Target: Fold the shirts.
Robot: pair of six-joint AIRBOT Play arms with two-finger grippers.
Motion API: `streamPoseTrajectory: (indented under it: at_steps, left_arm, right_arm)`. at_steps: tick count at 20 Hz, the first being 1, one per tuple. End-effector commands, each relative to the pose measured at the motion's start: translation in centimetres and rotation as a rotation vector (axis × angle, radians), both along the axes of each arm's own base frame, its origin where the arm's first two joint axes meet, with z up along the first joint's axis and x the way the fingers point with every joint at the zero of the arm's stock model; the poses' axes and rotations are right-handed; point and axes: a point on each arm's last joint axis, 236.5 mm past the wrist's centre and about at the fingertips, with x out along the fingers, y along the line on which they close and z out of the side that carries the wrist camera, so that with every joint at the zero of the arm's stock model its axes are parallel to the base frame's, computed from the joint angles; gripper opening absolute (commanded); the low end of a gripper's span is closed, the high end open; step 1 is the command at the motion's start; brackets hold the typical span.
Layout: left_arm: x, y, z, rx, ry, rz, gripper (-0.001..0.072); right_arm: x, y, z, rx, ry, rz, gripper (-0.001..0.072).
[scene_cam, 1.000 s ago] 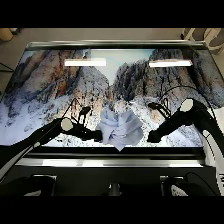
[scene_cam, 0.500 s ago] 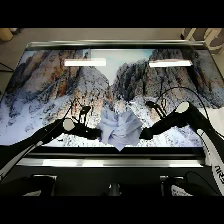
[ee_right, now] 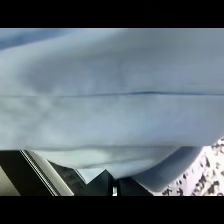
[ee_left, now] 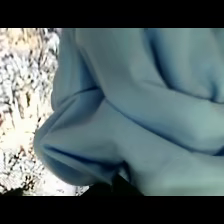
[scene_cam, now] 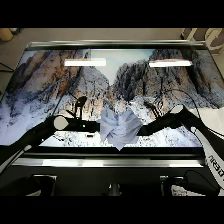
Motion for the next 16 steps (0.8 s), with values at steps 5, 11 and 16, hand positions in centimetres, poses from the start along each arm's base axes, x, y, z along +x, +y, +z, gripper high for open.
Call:
streamPoseTrajectory:
  at_steps: [5, 11, 16]
  left_arm:
    - [5.6, 3.7, 34.4, -0.166, -0.878, 0.063, 0.0033]
    - [-6.5, 12.1, 59.2, -0.454, -1.476, 0.228, 0.0032]
    - [-6.1, 12.2, 57.6, -0.364, -1.448, 0.206, 0.0033]
  right_arm:
    - [8.2, -1.0, 31.2, -0.078, -0.996, 0.089, 0.0023]
    - [-3.1, -2.4, 55.8, -0.031, -1.692, -0.163, 0.0023]
    - [-3.3, -4.9, 50.4, -0.232, -1.503, -0.125, 0.0023]
